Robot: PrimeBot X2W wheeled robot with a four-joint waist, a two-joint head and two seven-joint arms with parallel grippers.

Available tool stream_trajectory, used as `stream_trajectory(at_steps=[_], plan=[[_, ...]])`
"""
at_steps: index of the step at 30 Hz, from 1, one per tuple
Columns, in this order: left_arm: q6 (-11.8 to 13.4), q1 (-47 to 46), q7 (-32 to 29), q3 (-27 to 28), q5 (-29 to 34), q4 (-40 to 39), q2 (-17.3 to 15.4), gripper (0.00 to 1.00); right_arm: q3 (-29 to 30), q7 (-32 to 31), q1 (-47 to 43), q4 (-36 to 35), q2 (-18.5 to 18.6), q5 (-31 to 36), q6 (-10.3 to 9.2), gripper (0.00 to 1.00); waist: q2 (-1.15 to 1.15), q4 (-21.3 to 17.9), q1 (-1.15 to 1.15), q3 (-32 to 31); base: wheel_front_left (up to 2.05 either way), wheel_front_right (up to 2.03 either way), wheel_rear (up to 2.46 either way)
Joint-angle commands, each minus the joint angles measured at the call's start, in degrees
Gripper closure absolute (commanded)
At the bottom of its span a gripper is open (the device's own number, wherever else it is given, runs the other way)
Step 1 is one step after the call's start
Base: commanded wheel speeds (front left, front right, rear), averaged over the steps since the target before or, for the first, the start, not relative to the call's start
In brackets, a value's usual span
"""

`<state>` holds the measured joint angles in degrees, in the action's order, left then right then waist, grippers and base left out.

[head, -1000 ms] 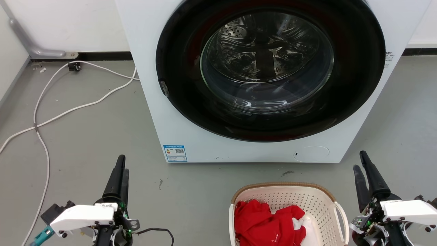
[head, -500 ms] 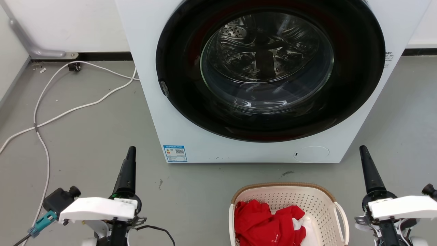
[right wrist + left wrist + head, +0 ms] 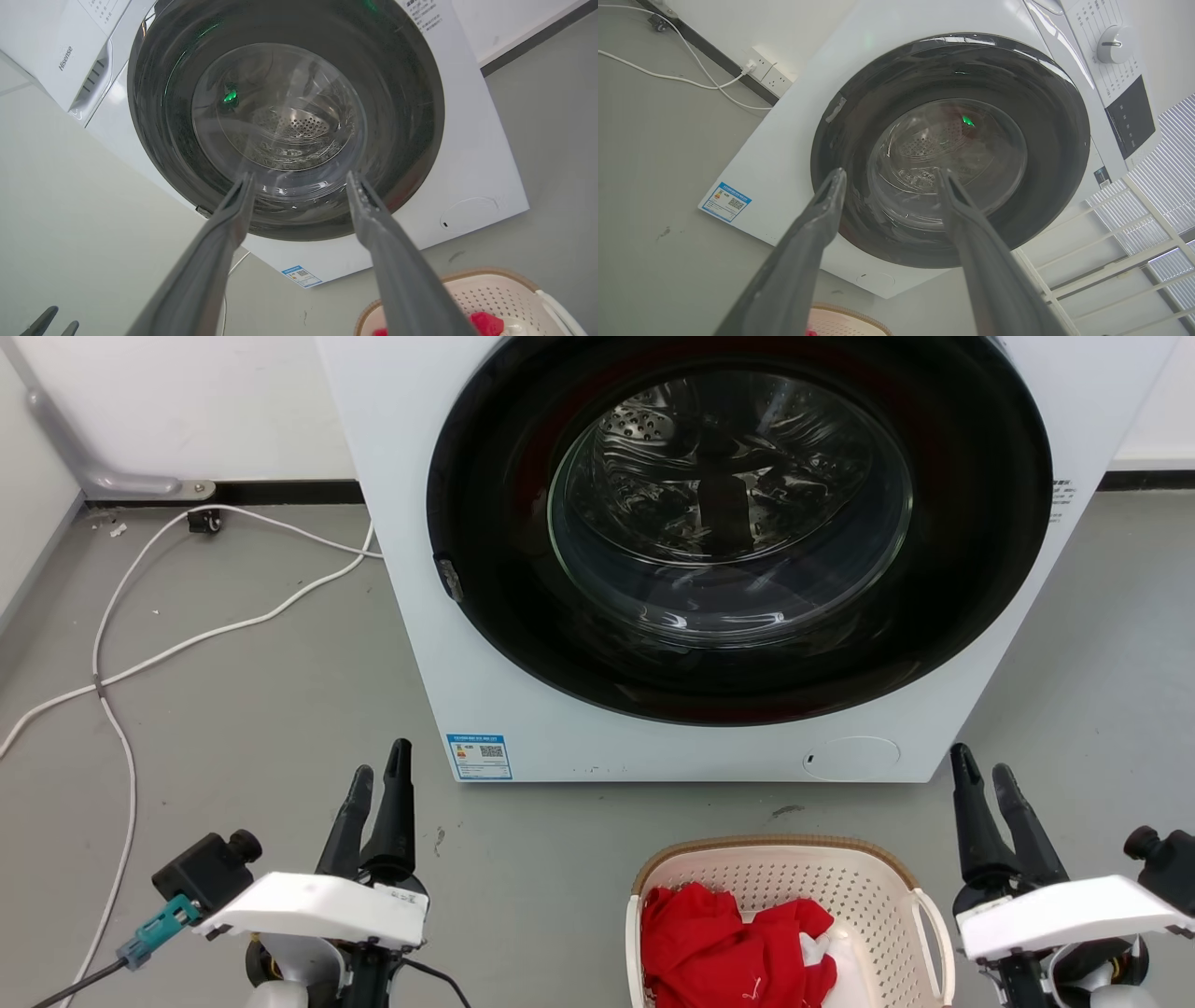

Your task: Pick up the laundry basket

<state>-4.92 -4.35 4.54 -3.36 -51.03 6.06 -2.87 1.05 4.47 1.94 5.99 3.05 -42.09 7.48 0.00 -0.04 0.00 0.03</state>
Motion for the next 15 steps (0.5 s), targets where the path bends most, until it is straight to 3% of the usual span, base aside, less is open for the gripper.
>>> stream_trajectory(at_steps=[1,15], plan=[[0.3,-0.3,0.5,-0.2,1.8,-0.7,-0.1,0.0,-0.3,0.5,-0.1,-1.0,0.0,2.0,0.02,0.0,0.0,0.0,0.0,0.0,0.0,0.0,0.0],[1.8,0.2,2.9,-1.5,14.5,0.8,-0.1,0.0,-1.2,2.1,-0.8,-1.3,-0.1,14.2,0.02,0.0,0.0,0.1,0.0,-0.1,0.0,0.0,0.0]])
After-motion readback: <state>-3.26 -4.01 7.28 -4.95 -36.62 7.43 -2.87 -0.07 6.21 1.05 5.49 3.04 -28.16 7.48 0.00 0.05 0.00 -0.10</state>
